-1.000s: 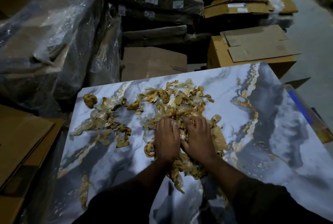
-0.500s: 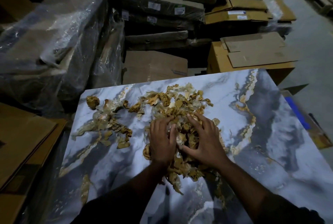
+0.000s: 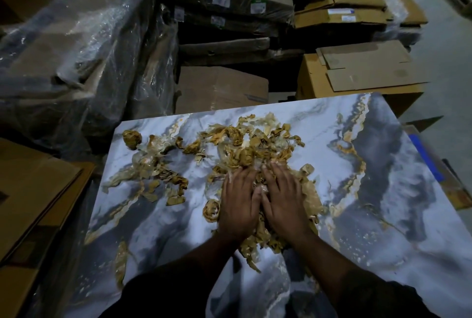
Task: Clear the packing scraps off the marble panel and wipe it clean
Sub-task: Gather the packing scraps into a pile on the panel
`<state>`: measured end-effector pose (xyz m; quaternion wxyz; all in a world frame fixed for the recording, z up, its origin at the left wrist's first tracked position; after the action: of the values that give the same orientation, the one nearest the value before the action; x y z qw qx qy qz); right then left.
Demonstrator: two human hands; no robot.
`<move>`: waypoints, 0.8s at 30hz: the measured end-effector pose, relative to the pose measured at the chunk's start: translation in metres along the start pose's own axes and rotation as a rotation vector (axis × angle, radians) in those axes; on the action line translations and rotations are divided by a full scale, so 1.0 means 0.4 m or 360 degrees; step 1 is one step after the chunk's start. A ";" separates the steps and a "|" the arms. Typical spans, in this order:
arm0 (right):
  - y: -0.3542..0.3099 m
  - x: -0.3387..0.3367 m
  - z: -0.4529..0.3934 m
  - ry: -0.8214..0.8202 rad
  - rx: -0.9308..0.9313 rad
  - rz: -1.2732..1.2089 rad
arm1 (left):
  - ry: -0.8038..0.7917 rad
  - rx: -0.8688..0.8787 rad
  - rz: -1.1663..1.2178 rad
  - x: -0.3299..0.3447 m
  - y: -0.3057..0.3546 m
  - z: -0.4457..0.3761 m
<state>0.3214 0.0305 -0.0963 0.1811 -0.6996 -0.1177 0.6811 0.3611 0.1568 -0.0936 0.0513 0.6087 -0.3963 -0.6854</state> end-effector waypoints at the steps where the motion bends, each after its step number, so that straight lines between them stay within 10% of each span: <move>1: 0.000 -0.007 -0.003 -0.0002 -0.0013 -0.0022 | -0.0012 -0.0001 0.0025 -0.006 -0.001 -0.002; 24: -0.039 -0.164 0.012 0.0536 0.0153 -0.0393 | 0.0194 0.0055 0.0348 -0.119 0.015 0.011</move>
<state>0.3149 0.0182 -0.0302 0.3135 -0.7744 -0.1379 0.5319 0.3669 0.1814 -0.0524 0.1392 0.6032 -0.4683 -0.6305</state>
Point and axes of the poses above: each hand's wrist, its own z-axis away from the middle knuckle, its own x-axis out of the palm, y = z × x, the point moved 4 cm from there along -z, towards the middle knuckle, and after that the axes turned 9 degrees about -y, right-handed, at the moved point
